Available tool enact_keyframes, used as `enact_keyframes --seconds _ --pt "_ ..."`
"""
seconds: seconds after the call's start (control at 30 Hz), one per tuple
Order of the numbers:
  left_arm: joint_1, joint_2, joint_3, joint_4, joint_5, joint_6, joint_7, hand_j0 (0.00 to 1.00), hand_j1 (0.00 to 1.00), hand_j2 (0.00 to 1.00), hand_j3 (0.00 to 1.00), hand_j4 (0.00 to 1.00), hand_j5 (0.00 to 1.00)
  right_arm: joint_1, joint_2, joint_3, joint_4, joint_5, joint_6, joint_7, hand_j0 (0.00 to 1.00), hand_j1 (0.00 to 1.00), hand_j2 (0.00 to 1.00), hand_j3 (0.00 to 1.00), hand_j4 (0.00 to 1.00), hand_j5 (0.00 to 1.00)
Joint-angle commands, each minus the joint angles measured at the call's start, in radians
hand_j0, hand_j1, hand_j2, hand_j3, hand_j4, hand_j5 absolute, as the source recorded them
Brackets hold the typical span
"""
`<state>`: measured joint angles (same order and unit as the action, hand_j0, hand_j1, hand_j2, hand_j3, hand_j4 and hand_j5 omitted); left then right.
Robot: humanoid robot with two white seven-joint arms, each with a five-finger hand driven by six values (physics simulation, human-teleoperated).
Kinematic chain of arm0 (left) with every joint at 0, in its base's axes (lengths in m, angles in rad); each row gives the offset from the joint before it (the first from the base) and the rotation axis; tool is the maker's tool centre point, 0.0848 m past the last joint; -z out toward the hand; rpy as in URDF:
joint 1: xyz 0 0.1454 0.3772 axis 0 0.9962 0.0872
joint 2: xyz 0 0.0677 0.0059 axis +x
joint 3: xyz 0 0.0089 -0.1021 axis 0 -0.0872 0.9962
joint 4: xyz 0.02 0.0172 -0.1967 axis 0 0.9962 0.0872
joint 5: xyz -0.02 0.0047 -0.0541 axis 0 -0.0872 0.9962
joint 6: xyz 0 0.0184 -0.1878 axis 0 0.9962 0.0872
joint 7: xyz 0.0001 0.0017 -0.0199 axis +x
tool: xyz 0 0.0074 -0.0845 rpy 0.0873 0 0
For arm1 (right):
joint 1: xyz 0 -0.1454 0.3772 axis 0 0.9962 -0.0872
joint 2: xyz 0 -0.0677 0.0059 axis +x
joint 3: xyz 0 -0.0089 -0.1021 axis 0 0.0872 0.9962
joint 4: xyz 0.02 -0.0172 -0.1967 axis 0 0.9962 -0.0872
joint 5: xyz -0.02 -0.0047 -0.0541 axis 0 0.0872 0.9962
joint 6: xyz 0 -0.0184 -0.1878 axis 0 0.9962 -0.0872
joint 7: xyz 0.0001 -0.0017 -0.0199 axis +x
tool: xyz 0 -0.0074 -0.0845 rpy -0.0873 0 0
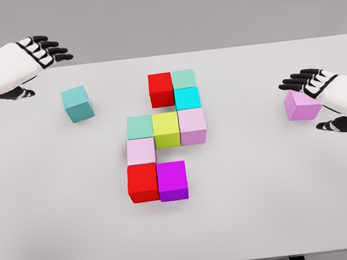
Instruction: Assemble the squares on the desktop into the number 2
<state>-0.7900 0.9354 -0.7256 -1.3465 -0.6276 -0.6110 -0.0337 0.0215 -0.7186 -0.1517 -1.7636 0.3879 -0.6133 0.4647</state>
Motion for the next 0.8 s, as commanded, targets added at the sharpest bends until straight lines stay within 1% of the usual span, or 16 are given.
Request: enact_keyframes --seconds 0.0,0.2,0.27,0.3,0.33,0.4,0.43,0.47,0.5,0.53,0.57,0.6,0.63,0.7,0.77 --pt "0.002 -0.018 -0.024 0.003 -0.032 0.000 0.001 1.00 1.00 1.00 1.00 1.00 1.00 0.000 -0.002 0.003 -0.001 -0.006 0.002 0.000 1.00 1.00 1.00 1.00 1.00 1.00" --pt "-0.002 -0.018 -0.032 0.004 -0.035 0.000 0.001 1.00 1.00 1.00 1.00 1.00 1.00 -0.015 -0.001 0.024 -0.004 -0.023 0.002 -0.017 1.00 1.00 1.00 1.00 1.00 1.00" --pt "-0.018 -0.018 -0.067 0.007 -0.043 0.000 0.001 1.00 1.00 1.00 1.00 1.00 1.00 -0.015 -0.002 0.024 -0.004 -0.046 0.002 -0.047 1.00 1.00 1.00 1.00 1.00 1.00" --pt "-0.038 -0.032 -0.090 0.029 -0.060 0.000 0.000 1.00 1.00 1.00 1.00 1.00 1.00 -0.014 -0.002 0.021 0.004 -0.079 0.002 -0.070 1.00 1.00 1.00 1.00 1.00 1.00" --pt "-0.044 -0.049 -0.095 0.044 -0.063 0.000 0.001 1.00 1.00 1.00 1.00 1.00 1.00 -0.015 -0.004 0.023 0.004 -0.087 0.002 -0.070 1.00 1.00 1.00 1.00 1.00 1.00" --pt "-0.061 -0.058 -0.115 0.066 -0.064 0.000 0.000 1.00 1.00 1.00 1.00 1.00 1.00 -0.046 -0.036 0.027 0.001 -0.090 0.002 -0.061 1.00 1.00 1.00 1.00 1.00 1.00" --pt "-0.081 -0.069 -0.139 0.076 -0.064 0.000 0.000 1.00 1.00 1.00 1.00 1.00 1.00 -0.124 -0.088 0.053 0.013 -0.086 0.002 -0.049 1.00 1.00 1.00 1.00 1.00 1.00" --pt "-0.095 -0.072 -0.159 0.089 -0.070 0.000 0.000 1.00 1.00 1.00 1.00 1.00 1.00 -0.166 -0.127 0.102 0.030 -0.087 0.002 -0.021 1.00 1.00 1.00 1.00 1.00 1.00" --pt "-0.118 -0.082 -0.179 0.104 -0.096 0.000 0.000 1.00 1.00 1.00 1.00 1.00 1.00 -0.205 -0.153 0.170 0.050 -0.083 0.002 0.017 1.00 1.00 1.00 1.00 1.00 1.00" --pt "-0.141 -0.104 -0.195 0.122 -0.119 0.000 0.000 1.00 1.00 1.00 1.00 1.00 1.00 -0.290 -0.166 0.260 0.097 -0.083 0.002 0.075 1.00 1.00 1.00 1.00 1.00 1.00" --pt "-0.150 -0.104 -0.204 0.136 -0.127 0.000 0.000 1.00 1.00 1.00 1.00 1.00 1.00 -0.365 -0.170 0.333 0.153 -0.081 0.002 0.124 1.00 1.00 1.00 1.00 1.00 1.00" --pt "-0.155 -0.104 -0.207 0.136 -0.129 0.000 0.000 1.00 1.00 1.00 1.00 1.00 1.00 -0.435 -0.194 0.402 0.213 -0.076 0.002 0.144 1.00 1.00 1.00 1.00 1.00 1.00" --pt "-0.158 -0.104 -0.207 0.136 -0.130 0.000 0.000 1.00 1.00 1.00 1.00 1.00 1.00 -0.494 -0.228 0.464 0.249 -0.075 0.002 0.146 1.00 1.00 1.00 1.00 1.00 1.00" --pt "-0.170 -0.104 -0.224 0.136 -0.156 0.000 0.000 1.00 1.00 1.00 1.00 1.00 1.00 -0.567 -0.285 0.524 0.254 -0.061 0.002 0.146 1.00 1.00 1.00 1.00 1.00 1.00" --pt "-0.190 -0.104 -0.253 0.136 -0.159 0.000 0.000 1.00 1.00 1.00 1.00 1.00 1.00 -0.584 -0.306 0.546 0.254 -0.043 0.002 0.146 1.00 1.00 1.00 1.00 1.00 1.00"
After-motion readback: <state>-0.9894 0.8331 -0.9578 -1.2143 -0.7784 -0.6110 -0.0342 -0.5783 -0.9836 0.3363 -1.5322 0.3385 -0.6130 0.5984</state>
